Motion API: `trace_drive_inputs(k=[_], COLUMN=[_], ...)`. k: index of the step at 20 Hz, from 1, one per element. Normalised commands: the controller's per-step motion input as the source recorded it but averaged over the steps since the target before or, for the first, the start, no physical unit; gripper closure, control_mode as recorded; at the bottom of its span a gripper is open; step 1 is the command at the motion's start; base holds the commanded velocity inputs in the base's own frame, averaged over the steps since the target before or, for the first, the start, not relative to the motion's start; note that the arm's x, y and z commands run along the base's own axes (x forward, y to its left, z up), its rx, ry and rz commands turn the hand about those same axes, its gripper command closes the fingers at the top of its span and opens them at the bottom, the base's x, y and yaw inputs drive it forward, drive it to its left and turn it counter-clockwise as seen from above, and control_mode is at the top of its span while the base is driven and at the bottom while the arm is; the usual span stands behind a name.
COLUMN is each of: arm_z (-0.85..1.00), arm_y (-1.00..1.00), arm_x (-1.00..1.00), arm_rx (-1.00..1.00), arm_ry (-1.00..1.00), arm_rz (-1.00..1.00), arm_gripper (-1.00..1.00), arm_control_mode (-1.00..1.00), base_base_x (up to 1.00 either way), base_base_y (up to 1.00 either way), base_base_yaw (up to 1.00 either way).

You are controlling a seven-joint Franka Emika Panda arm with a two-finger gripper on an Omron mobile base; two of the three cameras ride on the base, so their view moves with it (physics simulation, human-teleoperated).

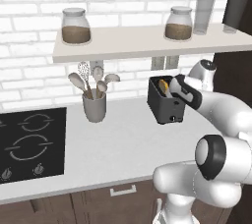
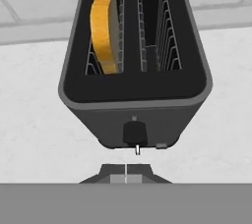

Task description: Start the toaster. Once the lever pops up, take the bread to the plate on the dining counter.

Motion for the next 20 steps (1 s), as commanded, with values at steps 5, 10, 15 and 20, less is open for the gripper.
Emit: trace_drive_inputs(k=[5,10,15,20], arm_z=[-0.18,-0.01,-0.04,-0.13], arm_y=[0.00,-0.04,-0.10,0.00], arm_x=[0.04,0.25,0.11,0.00], arm_rx=[0.00,0.02,0.03,0.00], arm_ry=[0.02,0.00,0.00,0.00], arm_rz=[-0.01,0.00,0.00,0.00], arm_gripper=[1.00,1.00,1.00,1.00], arm_control_mode=[-1.00,-1.00,-1.00,-1.00], base_base_x=[0.00,0.00,0.00,0.00], base_base_y=[0.00,0.00,0.00,0.00], base_base_yaw=[0.00,0.00,0.00,0.00])
